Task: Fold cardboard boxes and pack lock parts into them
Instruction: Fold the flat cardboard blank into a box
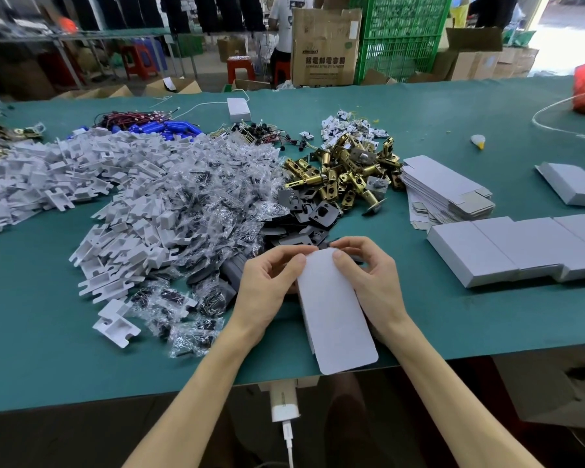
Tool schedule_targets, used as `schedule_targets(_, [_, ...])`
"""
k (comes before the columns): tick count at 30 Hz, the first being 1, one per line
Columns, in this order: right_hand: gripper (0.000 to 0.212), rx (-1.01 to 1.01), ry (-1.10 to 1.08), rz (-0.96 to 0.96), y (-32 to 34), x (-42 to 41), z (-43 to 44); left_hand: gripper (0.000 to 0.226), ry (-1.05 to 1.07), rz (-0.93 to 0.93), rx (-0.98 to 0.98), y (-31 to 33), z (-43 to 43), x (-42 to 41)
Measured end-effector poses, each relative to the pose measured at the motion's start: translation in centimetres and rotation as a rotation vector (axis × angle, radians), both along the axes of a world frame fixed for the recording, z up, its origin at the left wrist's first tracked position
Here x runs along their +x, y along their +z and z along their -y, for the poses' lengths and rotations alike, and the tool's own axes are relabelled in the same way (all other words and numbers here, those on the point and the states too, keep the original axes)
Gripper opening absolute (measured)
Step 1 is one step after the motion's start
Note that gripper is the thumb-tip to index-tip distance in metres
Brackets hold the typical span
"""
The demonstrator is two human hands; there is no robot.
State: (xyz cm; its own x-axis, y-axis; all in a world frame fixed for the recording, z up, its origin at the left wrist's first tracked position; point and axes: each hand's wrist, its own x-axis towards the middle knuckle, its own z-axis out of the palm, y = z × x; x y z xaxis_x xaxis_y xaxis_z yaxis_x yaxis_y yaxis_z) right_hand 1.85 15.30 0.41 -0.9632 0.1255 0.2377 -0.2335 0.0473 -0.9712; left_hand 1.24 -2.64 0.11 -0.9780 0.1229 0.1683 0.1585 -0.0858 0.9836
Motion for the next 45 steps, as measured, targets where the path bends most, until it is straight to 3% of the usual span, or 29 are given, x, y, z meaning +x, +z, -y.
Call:
schedule_targets(8, [0.008, -0.016, 0.006, 0.066, -0.1, -0.1, 0.1, 0.024, 0.035, -0.005, -0.004, 0.0, 0.0, 0.0])
schedule_targets(11, [0.012, -0.100, -0.064, 0.118, 0.0, -0.2, 0.0, 0.037, 0.004, -0.070, -0.002, 0.0, -0.1, -0.3])
schedule_targets(15, [0.017, -0.090, -0.069, 0.155, 0.2, -0.4, -0.1, 0.062, -0.064, -0.191, -0.176, 0.0, -0.2, -0.2])
schedule_targets(22, [0.040, -0.296, 0.145, 0.155, 0.6, -0.1, 0.5, 0.036, 0.024, -0.094, -0.106, 0.0, -0.5, -0.1])
schedule_targets(25, [0.026, -0.198, 0.171, 0.091, 0.3, -0.1, 0.5, 0.027, 0.067, -0.021, -0.059, 0.0, -0.7, -0.1])
schedule_targets(31, [0.035, -0.014, 0.163, -0.021, 0.1, -0.1, 0.3, 0.032, 0.010, -0.022, -0.062, 0.1, -0.6, 0.1])
schedule_targets(45, [0.028, 0.200, 0.163, 0.061, -0.1, 0.1, 0.5, 0.034, 0.121, -0.036, 0.145, 0.9, -0.2, 0.6])
